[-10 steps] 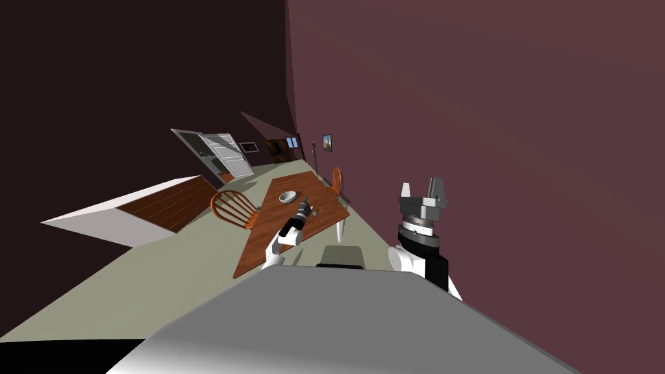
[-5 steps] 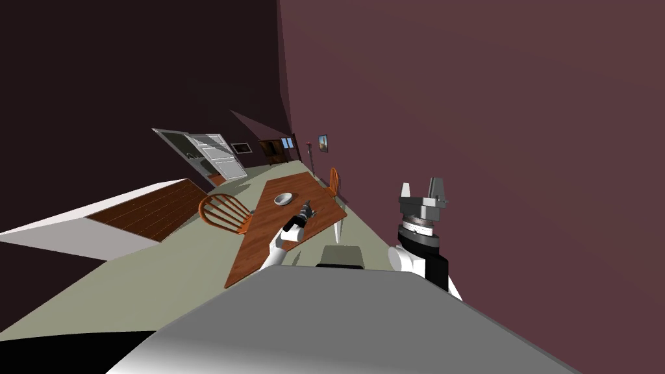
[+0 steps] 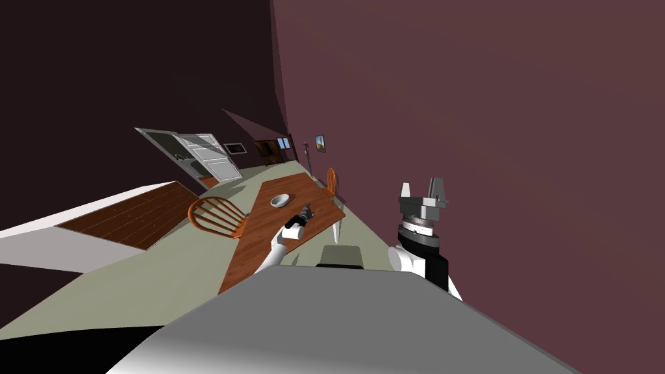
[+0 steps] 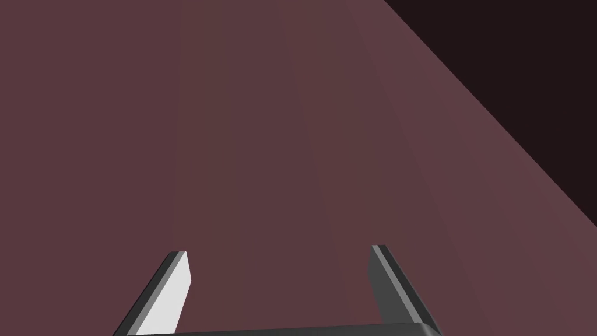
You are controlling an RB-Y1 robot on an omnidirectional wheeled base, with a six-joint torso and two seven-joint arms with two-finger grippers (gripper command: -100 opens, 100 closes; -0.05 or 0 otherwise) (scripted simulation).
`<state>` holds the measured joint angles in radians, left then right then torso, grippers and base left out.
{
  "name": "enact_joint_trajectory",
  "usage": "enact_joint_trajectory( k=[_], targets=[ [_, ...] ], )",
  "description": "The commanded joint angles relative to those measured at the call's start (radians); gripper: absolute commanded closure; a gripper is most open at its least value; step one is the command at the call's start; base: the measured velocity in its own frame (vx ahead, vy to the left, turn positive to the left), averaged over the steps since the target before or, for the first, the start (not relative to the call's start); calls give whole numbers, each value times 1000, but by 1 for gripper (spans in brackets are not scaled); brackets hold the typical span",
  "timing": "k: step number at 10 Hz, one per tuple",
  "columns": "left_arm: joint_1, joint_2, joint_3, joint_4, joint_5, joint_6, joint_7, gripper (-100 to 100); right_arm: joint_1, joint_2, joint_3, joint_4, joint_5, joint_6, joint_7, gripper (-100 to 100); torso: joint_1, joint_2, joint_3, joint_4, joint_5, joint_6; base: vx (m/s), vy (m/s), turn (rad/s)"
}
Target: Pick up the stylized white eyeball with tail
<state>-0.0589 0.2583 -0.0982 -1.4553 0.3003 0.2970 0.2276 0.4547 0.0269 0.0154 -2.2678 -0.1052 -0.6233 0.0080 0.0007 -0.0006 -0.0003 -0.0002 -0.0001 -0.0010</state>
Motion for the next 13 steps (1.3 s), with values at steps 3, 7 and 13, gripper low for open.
enact_joint_trajectory(
  k=[3,7,13],
  targets=[
    [-45,19,3,98,15,50,27,-100,0,0,0,0,0,0,0,0,0,0,0,0,0,0,15,9,-101],
    [-104,42,11,206,31,124,62,-100,0,0,0,0,0,0,0,0,0,0,0,0,0,0,20,9,-86],
    [-153,63,17,325,44,186,92,-100,0,0,0,0,0,0,0,0,0,0,0,0,0,0,16,8,-64]
  ],
)
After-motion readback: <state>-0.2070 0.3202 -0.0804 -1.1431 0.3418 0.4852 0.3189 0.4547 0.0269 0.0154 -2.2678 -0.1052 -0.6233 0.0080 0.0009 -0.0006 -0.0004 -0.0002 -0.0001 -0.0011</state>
